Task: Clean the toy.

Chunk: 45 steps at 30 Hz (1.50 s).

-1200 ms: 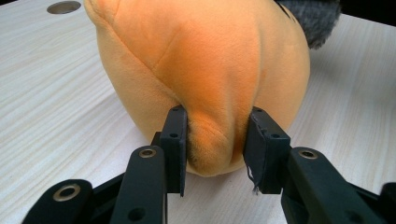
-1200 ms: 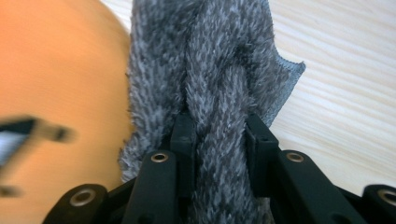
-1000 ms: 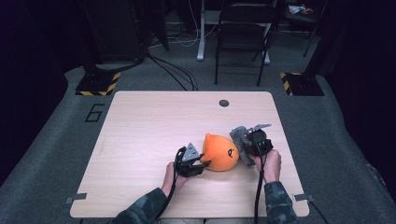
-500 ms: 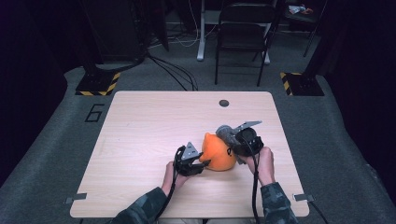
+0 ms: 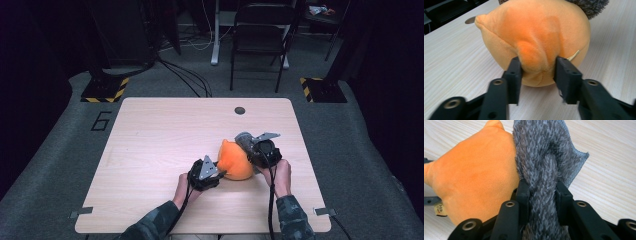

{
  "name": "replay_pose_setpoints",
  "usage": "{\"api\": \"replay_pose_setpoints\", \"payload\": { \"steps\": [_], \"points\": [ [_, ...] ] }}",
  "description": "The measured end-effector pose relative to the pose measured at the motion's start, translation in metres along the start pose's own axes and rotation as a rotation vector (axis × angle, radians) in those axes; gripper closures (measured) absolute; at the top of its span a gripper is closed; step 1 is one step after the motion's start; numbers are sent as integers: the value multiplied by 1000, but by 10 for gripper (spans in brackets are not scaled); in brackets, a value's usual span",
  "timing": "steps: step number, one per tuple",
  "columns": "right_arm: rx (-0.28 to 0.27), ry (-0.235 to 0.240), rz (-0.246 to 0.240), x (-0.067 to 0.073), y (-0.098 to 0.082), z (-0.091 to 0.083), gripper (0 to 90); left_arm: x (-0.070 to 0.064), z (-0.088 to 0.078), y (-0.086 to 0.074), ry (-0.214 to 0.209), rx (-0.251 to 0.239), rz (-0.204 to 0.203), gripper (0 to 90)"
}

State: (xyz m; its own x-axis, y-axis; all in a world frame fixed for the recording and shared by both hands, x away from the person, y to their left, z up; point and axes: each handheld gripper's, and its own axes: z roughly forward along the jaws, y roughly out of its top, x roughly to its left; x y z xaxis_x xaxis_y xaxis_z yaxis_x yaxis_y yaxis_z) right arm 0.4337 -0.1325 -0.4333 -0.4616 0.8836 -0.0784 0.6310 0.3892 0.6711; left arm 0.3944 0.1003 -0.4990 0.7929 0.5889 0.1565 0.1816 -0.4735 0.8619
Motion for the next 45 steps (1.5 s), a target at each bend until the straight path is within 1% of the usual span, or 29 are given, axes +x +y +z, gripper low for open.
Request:
{"api": "replay_pose_setpoints", "payload": {
  "steps": [2, 4, 5, 7, 9, 10, 12, 15, 16, 18, 19, 20, 21, 22, 23, 24, 25, 27, 28, 30, 31, 32, 34, 35, 37, 39, 40, 42, 45],
  "points": [
    [-2, -4, -7, 1, 0, 0, 702, 1, -1, 0, -2, 4, -16, 707],
    [-6, -11, -1, 2, -1, -1, 702, 1, 0, 1, -5, 5, -38, 743],
    [-4, -6, -6, 1, -1, -1, 702, 1, 0, 2, -7, 4, -44, 753],
    [-1, -3, 7, -1, 0, -4, 703, 1, 0, 4, -4, 5, -57, 765],
    [-12, 0, 28, -3, 3, -10, 705, 1, 0, 6, -4, 6, -67, 770],
    [-12, 4, 30, -4, 5, -14, 706, 1, -1, 7, -1, 11, -73, 771],
    [-41, 16, 29, -2, 9, -23, 708, 3, -2, 8, -6, 18, -109, 773],
    [-74, 59, 17, 7, 17, -35, 709, 3, -2, 10, -12, 9, -134, 775],
    [-88, 74, 8, 12, 19, -38, 708, 2, -3, 11, -20, 6, -149, 775],
    [-103, 123, -8, 24, 24, -42, 708, 2, -4, 13, -27, 4, -155, 775],
    [-106, 136, -16, 29, 25, -42, 708, 1, -4, 13, -32, 0, -165, 775],
    [-105, 149, -33, 35, 27, -41, 708, 1, -5, 13, -31, 1, -161, 775],
    [-92, 158, -36, 41, 27, -39, 708, 1, -6, 14, -29, 1, -158, 776],
    [-83, 170, -51, 45, 26, -35, 708, 1, -6, 14, -29, -1, -164, 776],
    [-67, 167, -50, 48, 25, -30, 708, 1, -6, 14, -29, -1, -163, 776],
    [-61, 168, -58, 47, 23, -25, 709, 3, -5, 14, -31, 3, -157, 776],
    [-61, 170, -52, 47, 21, -21, 710, 3, -5, 13, -35, 7, -160, 776],
    [-49, 153, -40, 44, 18, -17, 713, 3, -3, 12, -31, 7, -154, 776],
    [-52, 165, -38, 41, 17, -16, 715, 3, -3, 11, -37, 8, -161, 775],
    [-44, 138, -29, 37, 16, -13, 718, 5, -3, 10, -33, 9, -155, 775],
    [-43, 142, -27, 33, 15, -12, 718, 5, -3, 9, -39, 12, -162, 775],
    [-41, 139, -13, 31, 14, -12, 718, 5, -3, 9, -41, 12, -161, 774],
    [-38, 117, 0, 25, 11, -11, 719, 5, -2, 9, -44, 15, -153, 773],
    [-36, 119, 7, 20, 10, -11, 719, 5, -2, 9, -45, 14, -153, 772],
    [-30, 96, 18, 14, 7, -11, 719, 5, -2, 9, -46, 16, -148, 770],
    [-24, 90, 39, 8, 5, -10, 719, 6, -1, 8, -49, 12, -151, 770],
    [-16, 76, 46, 4, 4, -9, 719, 6, -2, 8, -50, 13, -153, 769],
    [-13, 88, 78, -4, 1, -6, 719, 6, -2, 7, -51, 13, -153, 768],
    [1, 64, 93, -8, -3, -4, 720, 5, -2, 8, -55, 14, -148, 768]
  ]
}}
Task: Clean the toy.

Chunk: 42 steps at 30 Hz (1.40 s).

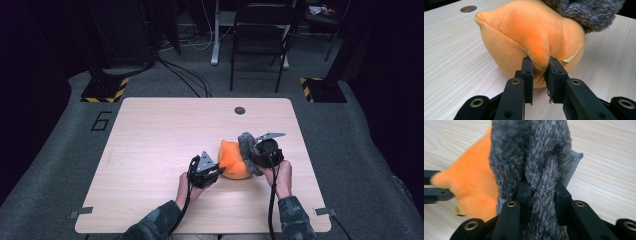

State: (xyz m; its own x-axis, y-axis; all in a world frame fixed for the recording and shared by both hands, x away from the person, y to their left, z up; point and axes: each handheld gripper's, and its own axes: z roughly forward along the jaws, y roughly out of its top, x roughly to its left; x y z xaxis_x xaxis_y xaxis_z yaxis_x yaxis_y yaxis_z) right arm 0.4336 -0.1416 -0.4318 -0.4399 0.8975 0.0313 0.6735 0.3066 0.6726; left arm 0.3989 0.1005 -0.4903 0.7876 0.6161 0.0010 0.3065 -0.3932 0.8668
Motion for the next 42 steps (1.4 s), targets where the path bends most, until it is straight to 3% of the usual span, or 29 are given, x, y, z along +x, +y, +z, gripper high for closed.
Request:
{"api": "replay_pose_setpoints", "payload": {
  "steps": [3, 9, 12, 16, 18, 23, 26, 29, 31, 33, 35, 42],
  "points": [
    [10, -8, 13, -7, -3, 1, 720, 0, 0, 0, 9, -6, 8, 768],
    [39, -43, 53, -21, -11, 8, 720, 1, 0, 0, -18, -20, 6, 767],
    [38, -73, 31, -20, -9, 4, 721, 2, 1, 0, -16, -17, 4, 767],
    [-30, -31, 46, -14, 2, -15, 724, 5, 0, -1, -14, -21, -15, 767],
    [-85, 32, 44, -7, 9, -26, 724, 5, -1, -1, -16, -21, -17, 767],
    [-149, 151, -21, 30, 21, -39, 723, -1, -1, 2, -14, -22, 20, 768],
    [-134, 173, -70, 47, 22, -33, 723, -3, -1, 2, -15, -18, 30, 776],
    [-82, 151, -107, 56, 19, -18, 723, -3, -1, 1, -18, -11, 23, 776],
    [-64, 87, -130, 60, 15, -8, 722, -2, 0, 0, -18, -3, 22, 776],
    [-52, 79, -134, 60, 14, -6, 722, -1, 1, 0, -20, -6, 23, 775],
    [-45, 35, -162, 59, 14, -7, 721, -2, 1, 0, -21, -7, 30, 775],
    [-27, -3, -146, 46, 12, -5, 721, -1, 1, -1, -29, -5, 17, 776]
  ]
}}
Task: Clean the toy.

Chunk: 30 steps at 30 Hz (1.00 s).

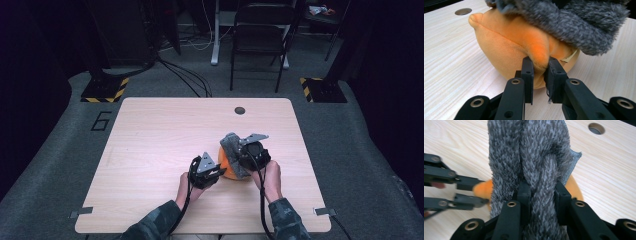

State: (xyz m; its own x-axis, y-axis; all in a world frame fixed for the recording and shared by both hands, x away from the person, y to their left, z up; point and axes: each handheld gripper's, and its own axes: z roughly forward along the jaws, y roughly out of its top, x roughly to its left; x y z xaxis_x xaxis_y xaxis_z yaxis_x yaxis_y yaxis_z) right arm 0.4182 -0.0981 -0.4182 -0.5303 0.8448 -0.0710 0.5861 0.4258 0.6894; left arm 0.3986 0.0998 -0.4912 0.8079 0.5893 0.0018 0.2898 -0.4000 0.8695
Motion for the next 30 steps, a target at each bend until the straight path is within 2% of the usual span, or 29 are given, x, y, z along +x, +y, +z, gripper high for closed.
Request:
{"api": "replay_pose_setpoints", "payload": {
  "steps": [10, 14, 17, 26, 29, 30],
  "points": [
    [36, -19, 38, -20, -7, 0, 720, 2, 0, 0, 2, -3, 3, 775],
    [56, -51, 45, -25, -10, -1, 720, 2, 0, 0, -2, 0, 5, 775],
    [64, -49, 64, -31, -12, 0, 720, 3, 0, 0, 3, -4, 3, 775],
    [102, -83, 108, -51, -27, 9, 724, 3, 1, 0, 0, -9, -2, 775],
    [112, -79, 150, -59, -33, 15, 725, 3, 1, 0, -4, -8, -1, 774],
    [116, -87, 149, -60, -35, 17, 727, 3, 1, 0, -1, -9, 0, 774]
  ]
}}
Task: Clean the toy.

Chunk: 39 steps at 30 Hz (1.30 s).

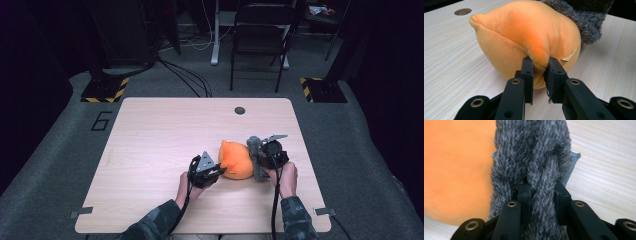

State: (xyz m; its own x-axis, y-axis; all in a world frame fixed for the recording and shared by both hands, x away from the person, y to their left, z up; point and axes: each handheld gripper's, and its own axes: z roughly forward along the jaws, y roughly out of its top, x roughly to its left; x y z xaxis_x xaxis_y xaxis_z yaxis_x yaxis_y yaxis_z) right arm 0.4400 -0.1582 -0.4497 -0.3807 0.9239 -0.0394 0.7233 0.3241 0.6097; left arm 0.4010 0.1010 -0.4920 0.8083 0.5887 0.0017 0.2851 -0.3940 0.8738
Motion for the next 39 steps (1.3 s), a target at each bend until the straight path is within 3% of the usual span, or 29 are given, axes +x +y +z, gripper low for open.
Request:
{"api": "replay_pose_setpoints", "payload": {
  "steps": [2, 4, 7, 11, 14, 19, 21, 23, 27, 34, 36, 39],
  "points": [
    [30, -77, -41, 3, -2, 5, 732, 0, 0, 0, 1, 3, 3, 774],
    [44, -60, -16, -1, -7, 11, 732, 0, 0, 0, 3, 2, 1, 773],
    [69, -74, -11, -8, -10, 14, 731, 2, 0, 1, 4, 3, -3, 773],
    [18, -80, 20, -15, -4, -2, 731, 4, -1, 0, 8, 3, -1, 770],
    [-62, -54, 15, -8, 7, -25, 732, 4, -1, 0, 7, 3, -10, 768],
    [-130, 57, -4, 13, 20, -50, 731, 4, -1, 1, 5, -1, -12, 763],
    [-125, 92, -30, 20, 22, -46, 731, 4, -1, 0, 5, -5, -18, 758],
    [-92, 83, -45, 25, 20, -35, 731, 4, -1, 0, -1, -1, -12, 747],
    [-68, 79, -23, 21, 12, -18, 730, 4, -2, 1, -4, -5, 10, 687],
    [-81, 71, -9, 18, 10, -15, 730, 2, 3, -1, 6, 23, 13, 436],
    [-77, 68, -3, 19, 9, -16, 729, 0, 4, -2, 9, 21, 21, 410],
    [-91, 67, -9, 18, 9, -14, 727, -5, 9, -3, 26, 35, 69, 392]
  ]
}}
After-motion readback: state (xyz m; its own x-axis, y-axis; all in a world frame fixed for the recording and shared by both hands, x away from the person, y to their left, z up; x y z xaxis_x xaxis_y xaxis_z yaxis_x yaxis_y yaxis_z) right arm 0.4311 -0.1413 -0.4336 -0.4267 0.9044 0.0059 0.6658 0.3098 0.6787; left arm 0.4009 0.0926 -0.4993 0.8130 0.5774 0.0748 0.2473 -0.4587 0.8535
